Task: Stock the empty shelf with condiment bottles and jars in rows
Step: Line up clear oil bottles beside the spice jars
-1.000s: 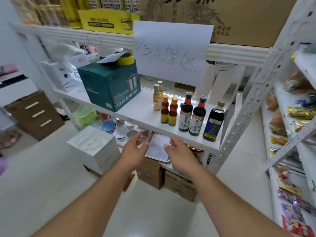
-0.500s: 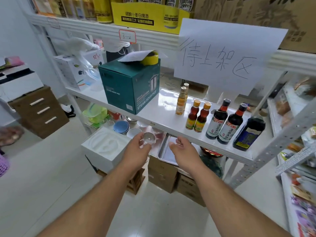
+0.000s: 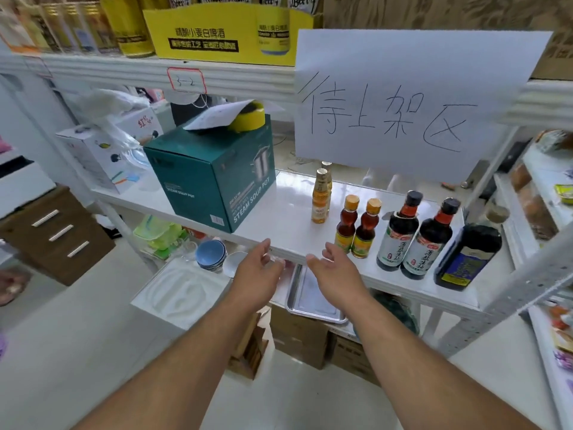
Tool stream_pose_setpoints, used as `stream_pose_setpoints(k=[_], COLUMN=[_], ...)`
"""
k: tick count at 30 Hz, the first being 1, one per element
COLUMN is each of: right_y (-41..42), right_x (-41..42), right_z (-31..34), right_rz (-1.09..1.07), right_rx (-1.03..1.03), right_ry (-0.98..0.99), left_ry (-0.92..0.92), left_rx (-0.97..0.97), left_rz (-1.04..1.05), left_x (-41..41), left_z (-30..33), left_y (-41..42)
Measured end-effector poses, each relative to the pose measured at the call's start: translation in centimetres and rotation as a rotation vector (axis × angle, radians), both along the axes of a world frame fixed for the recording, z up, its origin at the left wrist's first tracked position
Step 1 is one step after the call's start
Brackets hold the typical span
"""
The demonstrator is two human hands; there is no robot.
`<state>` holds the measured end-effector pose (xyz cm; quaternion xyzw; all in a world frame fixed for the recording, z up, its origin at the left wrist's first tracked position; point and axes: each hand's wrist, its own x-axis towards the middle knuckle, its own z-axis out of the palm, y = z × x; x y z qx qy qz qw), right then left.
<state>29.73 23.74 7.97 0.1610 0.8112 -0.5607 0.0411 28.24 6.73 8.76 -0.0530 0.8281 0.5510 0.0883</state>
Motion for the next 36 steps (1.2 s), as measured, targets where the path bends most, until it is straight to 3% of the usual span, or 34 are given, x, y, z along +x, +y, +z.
stream_pose_setpoints(k=[15, 26, 36], right_y=[-1.2, -6.0, -2.2], right_x=[-9.2, -15.3, -22.4], right_z=[-1.6, -3.8, -4.2], right_rz=[-0.144, -0.418, -0.539], right_rx=[-0.037, -0.026, 0.037], right_ry=[0.000, -0.070, -0.053], left_ry=[0.038, -0.001, -0.042], left_rx=[-0.064, -0.003, -0.017], left_rz=[-0.178, -0.357, -0.398], left_x=[-11.4, -20.0, -24.0], left_z=[-0.7, -2.6, -3.1], left_y=[0.8, -3.3, -1.1])
